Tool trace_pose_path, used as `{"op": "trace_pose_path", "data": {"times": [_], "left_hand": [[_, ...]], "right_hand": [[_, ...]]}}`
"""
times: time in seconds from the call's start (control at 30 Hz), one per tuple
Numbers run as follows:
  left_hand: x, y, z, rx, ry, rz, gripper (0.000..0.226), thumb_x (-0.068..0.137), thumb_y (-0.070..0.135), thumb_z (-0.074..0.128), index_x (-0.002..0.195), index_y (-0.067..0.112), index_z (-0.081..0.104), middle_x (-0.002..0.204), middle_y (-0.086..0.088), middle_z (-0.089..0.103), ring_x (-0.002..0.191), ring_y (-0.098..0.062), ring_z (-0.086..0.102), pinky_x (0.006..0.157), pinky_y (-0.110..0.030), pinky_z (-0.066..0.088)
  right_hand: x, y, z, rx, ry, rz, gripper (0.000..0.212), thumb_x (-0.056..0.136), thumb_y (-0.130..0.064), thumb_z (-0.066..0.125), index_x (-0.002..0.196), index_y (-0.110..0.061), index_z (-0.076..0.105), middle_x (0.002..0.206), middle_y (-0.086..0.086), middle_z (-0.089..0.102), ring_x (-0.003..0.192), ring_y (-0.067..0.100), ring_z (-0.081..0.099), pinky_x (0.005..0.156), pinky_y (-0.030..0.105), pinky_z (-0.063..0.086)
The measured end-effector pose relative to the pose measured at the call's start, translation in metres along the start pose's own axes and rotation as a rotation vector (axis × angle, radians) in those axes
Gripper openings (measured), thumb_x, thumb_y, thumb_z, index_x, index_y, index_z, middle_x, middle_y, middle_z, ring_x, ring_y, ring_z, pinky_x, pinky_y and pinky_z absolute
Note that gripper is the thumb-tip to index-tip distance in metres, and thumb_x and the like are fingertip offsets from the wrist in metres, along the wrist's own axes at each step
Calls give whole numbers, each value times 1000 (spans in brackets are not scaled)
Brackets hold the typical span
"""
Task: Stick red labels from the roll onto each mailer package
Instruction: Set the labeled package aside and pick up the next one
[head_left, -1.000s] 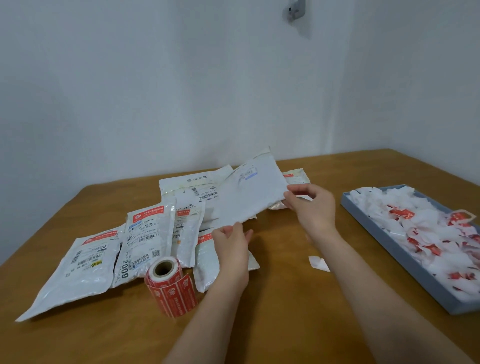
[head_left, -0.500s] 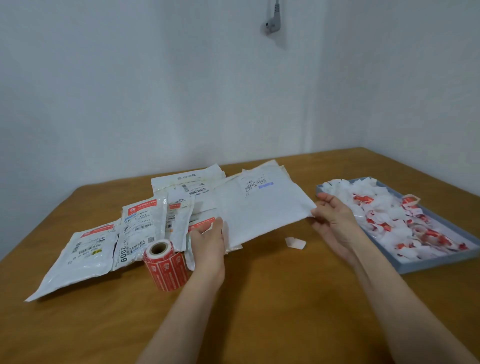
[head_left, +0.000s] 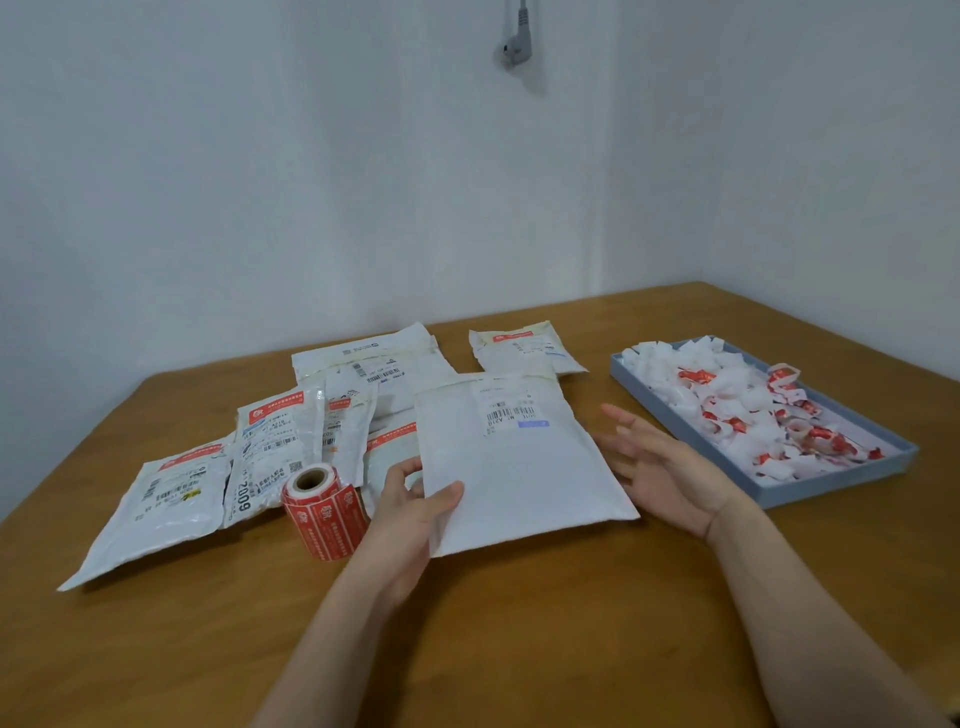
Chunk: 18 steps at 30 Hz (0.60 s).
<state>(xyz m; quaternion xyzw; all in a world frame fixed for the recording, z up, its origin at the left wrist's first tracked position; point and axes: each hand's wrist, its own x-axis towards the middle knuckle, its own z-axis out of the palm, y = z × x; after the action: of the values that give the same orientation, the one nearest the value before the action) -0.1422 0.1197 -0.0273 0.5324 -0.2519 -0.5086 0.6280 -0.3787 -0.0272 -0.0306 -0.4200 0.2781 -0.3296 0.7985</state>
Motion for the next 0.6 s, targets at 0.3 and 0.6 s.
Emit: {"op": "trace_pose_path", "data": {"times": [0.3, 0.6], "left_hand": [[-13, -5, -9, 49, -162, -115, 36, 95, 26, 55, 127, 10, 55, 119, -9, 69, 111, -26, 65, 86, -35, 57], [-22, -15, -5, 371, 20, 29, 47, 97, 43, 46, 84, 8, 74, 76, 11, 74, 74, -7, 70, 80, -27, 46]], "right_hand": [[1, 1, -1, -241, 3, 4, 81, 74, -14, 76, 140, -39, 38, 135, 4, 54, 118, 26, 59, 99, 46, 48], [-2, 0, 5, -368, 66, -13, 71, 70, -28, 74, 134, -32, 44, 124, 3, 63, 111, 23, 64, 98, 47, 50]]}}
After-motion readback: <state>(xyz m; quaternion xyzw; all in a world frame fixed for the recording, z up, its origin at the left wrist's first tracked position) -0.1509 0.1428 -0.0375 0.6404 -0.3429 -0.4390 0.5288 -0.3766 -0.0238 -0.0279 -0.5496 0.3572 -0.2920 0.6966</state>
